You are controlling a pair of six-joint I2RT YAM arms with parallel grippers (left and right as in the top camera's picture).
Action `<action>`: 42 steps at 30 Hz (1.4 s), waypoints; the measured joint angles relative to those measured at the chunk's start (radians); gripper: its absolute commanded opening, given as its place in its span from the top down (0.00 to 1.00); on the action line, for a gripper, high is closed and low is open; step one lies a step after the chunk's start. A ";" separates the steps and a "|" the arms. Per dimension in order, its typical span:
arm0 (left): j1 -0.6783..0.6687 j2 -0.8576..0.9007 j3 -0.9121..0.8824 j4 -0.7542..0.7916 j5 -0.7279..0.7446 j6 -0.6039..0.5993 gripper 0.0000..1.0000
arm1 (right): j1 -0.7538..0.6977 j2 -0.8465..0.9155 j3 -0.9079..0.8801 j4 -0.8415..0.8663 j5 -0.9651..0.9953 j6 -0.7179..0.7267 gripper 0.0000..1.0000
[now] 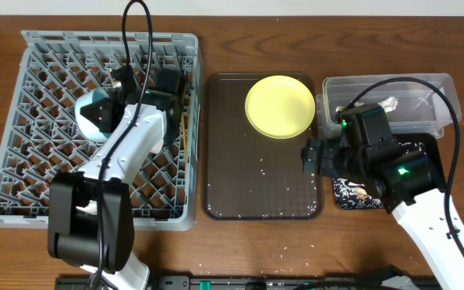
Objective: Sort waste into correct bins and load items into the dishwasher
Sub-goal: 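Place the light-blue bowl into the dish rack with the left gripper, then release the bowl and move the left gripper back toward the brown tray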
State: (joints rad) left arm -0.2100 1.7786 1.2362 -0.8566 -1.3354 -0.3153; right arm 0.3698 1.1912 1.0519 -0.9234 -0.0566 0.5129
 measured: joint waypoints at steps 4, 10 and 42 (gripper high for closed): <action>0.000 0.004 -0.025 0.002 0.006 -0.004 0.92 | 0.000 0.000 0.000 0.000 0.003 0.000 0.01; 0.000 0.005 -0.025 0.000 0.028 -0.010 0.91 | 0.000 0.000 0.000 0.000 0.005 0.000 0.01; -0.003 -0.494 -0.024 -0.198 0.726 -0.137 0.44 | 0.000 0.000 0.000 -0.003 0.005 0.000 0.01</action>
State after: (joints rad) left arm -0.2131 1.2846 1.2125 -1.0542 -0.6098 -0.4526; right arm 0.3698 1.1908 1.0519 -0.9268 -0.0517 0.5129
